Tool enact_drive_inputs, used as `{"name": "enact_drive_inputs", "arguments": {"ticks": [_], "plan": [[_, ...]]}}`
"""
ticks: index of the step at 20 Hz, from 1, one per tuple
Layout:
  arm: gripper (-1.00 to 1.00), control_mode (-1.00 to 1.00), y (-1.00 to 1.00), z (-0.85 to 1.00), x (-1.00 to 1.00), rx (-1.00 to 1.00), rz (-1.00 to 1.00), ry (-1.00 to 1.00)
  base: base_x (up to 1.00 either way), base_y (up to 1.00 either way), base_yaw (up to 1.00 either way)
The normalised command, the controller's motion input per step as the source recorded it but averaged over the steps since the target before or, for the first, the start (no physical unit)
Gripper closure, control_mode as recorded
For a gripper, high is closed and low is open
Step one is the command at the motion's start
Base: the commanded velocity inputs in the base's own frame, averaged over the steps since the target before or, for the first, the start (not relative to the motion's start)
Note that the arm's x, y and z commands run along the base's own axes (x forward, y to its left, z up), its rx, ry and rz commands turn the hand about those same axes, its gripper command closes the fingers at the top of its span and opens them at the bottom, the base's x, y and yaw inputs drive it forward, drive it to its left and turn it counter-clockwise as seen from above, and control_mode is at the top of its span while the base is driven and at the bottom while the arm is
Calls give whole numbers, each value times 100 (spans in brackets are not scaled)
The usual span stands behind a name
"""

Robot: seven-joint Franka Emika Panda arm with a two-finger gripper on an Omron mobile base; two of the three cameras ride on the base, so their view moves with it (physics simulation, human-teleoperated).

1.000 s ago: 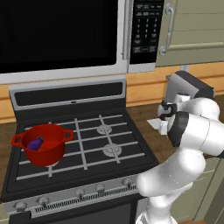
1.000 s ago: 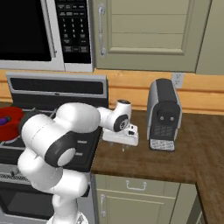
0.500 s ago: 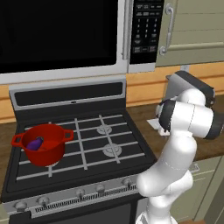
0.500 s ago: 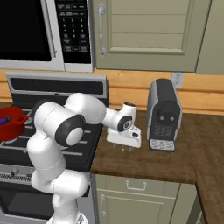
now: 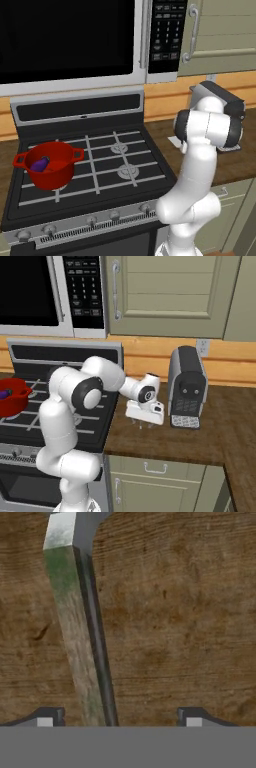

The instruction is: Put the bell pepper and eggplant in the pot. Retrieve the spatula and lightly stir the vegetables in the pot.

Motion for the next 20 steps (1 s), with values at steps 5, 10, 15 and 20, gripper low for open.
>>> {"name": "enact_drive_inputs", "arguments": {"ticks": [5, 10, 15, 20], "plan": [[-100, -100, -9, -16, 2, 0, 0, 7, 0, 0, 0], [-100, -100, 0, -15, -3, 0, 0, 1, 0, 0, 0], [-100, -100, 0, -13, -1, 0, 0, 1, 0, 0, 0], [100, -100, 0, -7, -2, 0, 0, 2, 0, 0, 0]]}}
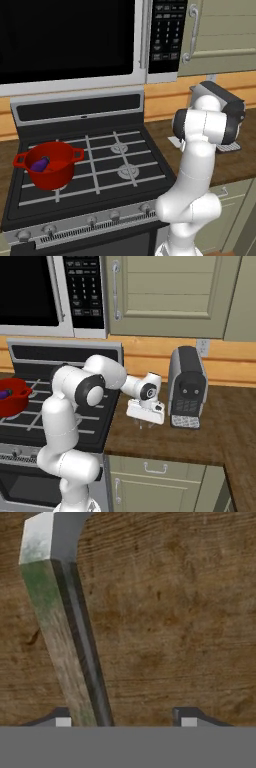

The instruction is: Put the bell pepper and eggplant in the pot. Retrieve the spatula and lightly stir the vegetables in the pot.

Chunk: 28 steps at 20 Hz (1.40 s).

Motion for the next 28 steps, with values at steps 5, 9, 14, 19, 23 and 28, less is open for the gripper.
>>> {"name": "enact_drive_inputs", "arguments": {"ticks": [5, 9, 14, 19, 23, 28], "plan": [[100, -100, -2, 0, -18, 1, 0, 0, 0, 0, 0], [100, -100, 0, 0, -18, 0, 0, 0, 0, 0, 0], [100, -100, 1, 0, -6, 0, 0, 0, 0, 0, 0], [100, -100, 7, 0, 0, -1, 0, 6, 0, 0, 0], [100, -100, 14, 22, -15, 0, 2, -10, 0, 0, 0], [100, -100, 13, 77, -38, 0, 2, -26, 0, 0, 0]]}}
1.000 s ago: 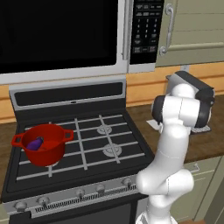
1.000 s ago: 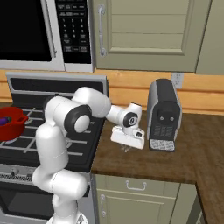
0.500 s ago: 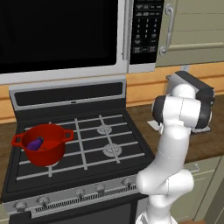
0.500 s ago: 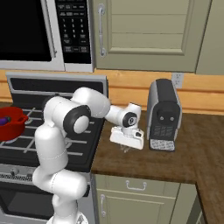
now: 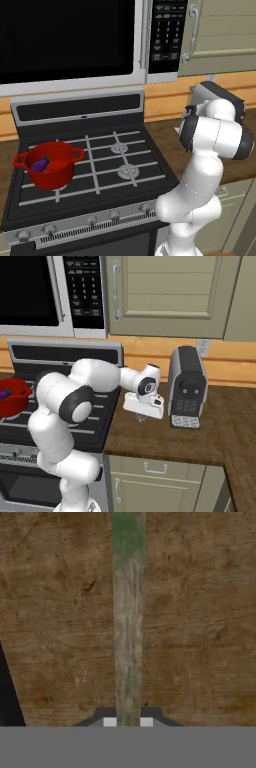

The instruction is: Put the bell pepper and eggplant in the pot. Retrieve the spatula and lightly stir the vegetables in the pot.

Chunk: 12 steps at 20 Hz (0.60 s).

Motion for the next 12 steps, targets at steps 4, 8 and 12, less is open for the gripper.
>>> {"name": "enact_drive_inputs", "arguments": {"ticks": [4, 8, 12], "plan": [[100, -100, 24, 88, -31, -3, 14, -16, 0, 0, 0], [100, -100, 24, 63, -52, -9, 15, -12, 0, 0, 0], [100, -100, 26, 70, -41, -12, 19, -6, 0, 0, 0]]}}
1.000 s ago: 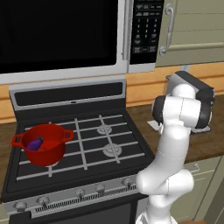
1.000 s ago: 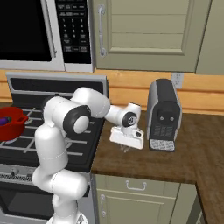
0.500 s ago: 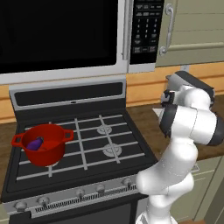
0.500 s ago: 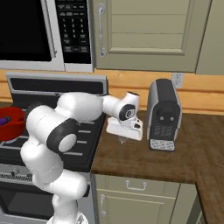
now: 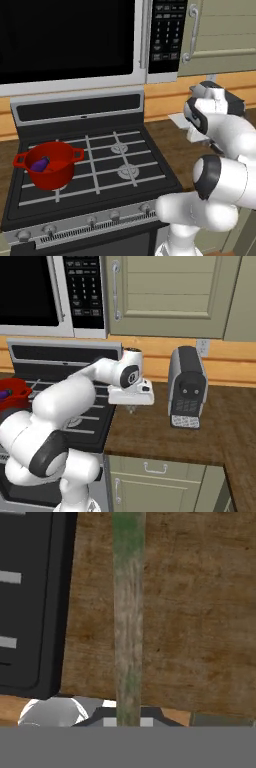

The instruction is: Put the bell pepper and eggplant in the pot. Retrieve the spatula and lightly stir the vegetables in the pot.

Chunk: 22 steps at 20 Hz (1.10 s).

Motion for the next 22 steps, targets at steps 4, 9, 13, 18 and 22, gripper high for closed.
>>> {"name": "enact_drive_inputs", "arguments": {"ticks": [4, 9, 13, 18, 22], "plan": [[100, -100, 8, 66, -53, -8, 15, -12, 0, 0, 0], [100, -100, 10, 46, -39, -6, 12, -3, 0, 0, 0], [100, -100, 0, 21, -25, -2, 15, 0, 0, 0, 0], [100, -100, 0, 1, 0, 0, 4, 0, 0, 0, 0], [100, 100, 0, 0, 0, 0, 0, 0, -3, 2, 0]]}}
